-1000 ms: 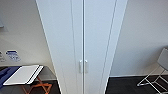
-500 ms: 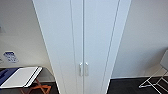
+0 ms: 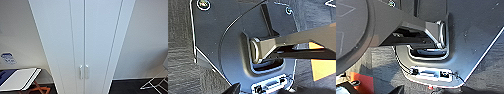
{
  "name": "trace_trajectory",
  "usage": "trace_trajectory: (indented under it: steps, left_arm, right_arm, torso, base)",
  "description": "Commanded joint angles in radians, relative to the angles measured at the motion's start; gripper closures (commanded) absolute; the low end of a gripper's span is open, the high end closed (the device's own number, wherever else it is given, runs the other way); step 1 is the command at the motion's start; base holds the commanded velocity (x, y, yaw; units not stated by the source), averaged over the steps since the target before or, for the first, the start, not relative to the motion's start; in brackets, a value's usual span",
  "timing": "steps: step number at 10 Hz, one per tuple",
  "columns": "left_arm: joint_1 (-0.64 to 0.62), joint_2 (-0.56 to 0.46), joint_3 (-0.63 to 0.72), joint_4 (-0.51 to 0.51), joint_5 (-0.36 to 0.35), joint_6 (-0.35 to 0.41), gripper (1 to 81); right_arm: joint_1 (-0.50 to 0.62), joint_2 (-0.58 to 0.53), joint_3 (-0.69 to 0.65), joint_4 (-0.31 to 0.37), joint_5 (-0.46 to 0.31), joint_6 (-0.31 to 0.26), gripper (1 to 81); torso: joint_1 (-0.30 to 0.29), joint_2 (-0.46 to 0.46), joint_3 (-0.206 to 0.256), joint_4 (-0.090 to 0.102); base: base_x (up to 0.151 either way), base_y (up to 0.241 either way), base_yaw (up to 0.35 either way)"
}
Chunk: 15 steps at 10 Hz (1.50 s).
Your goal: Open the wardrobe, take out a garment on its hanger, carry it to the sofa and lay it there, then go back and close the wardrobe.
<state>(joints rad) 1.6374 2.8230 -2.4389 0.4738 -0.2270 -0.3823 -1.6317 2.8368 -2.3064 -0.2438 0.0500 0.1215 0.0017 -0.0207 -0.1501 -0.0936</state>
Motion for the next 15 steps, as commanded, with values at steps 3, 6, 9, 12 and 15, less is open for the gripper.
trace_trajectory:
  steps: [3,6,9,12,15]
  left_arm:
    - [-0.008,-0.017,0.027,0.014,0.044,0.003,1.0]
    - [-0.037,-0.196,0.291,0.012,0.044,0.002,1.0]
    - [-0.095,-0.382,0.519,0.002,0.044,-0.004,1.0]
    - [-0.188,-0.526,0.691,0.011,0.043,-0.001,1.0]
    - [-0.296,-0.647,0.857,0.015,0.044,0.007,1.0]
  right_arm:
    - [0.023,-0.024,0.035,-0.009,-0.058,0.0,1.0]
    - [0.074,-0.197,0.255,-0.008,-0.056,0.012,1.0]
    - [0.176,-0.421,0.513,0.008,-0.058,0.015,1.0]
    - [0.308,-0.572,0.716,-0.005,-0.061,0.015,1.0]
    - [0.43,-0.652,0.869,-0.012,-0.059,0.014,1.0]
  torso:
    - [0.0,0.0,0.0,0.0]
    - [-0.001,0.0,0.0,0.0]
    - [-0.001,0.0,0.0,0.0]
    - [-0.001,0.0,0.0,0.0]
    - [0.0,0.0,0.0,0.0]
  base:
    - [0.0,0.0,0.0]
    - [0.0,0.0,0.0]
    - [0.0,0.0,0.0]
    - [0.0,0.0,0.0]
    - [0.0,0.0,0.0]
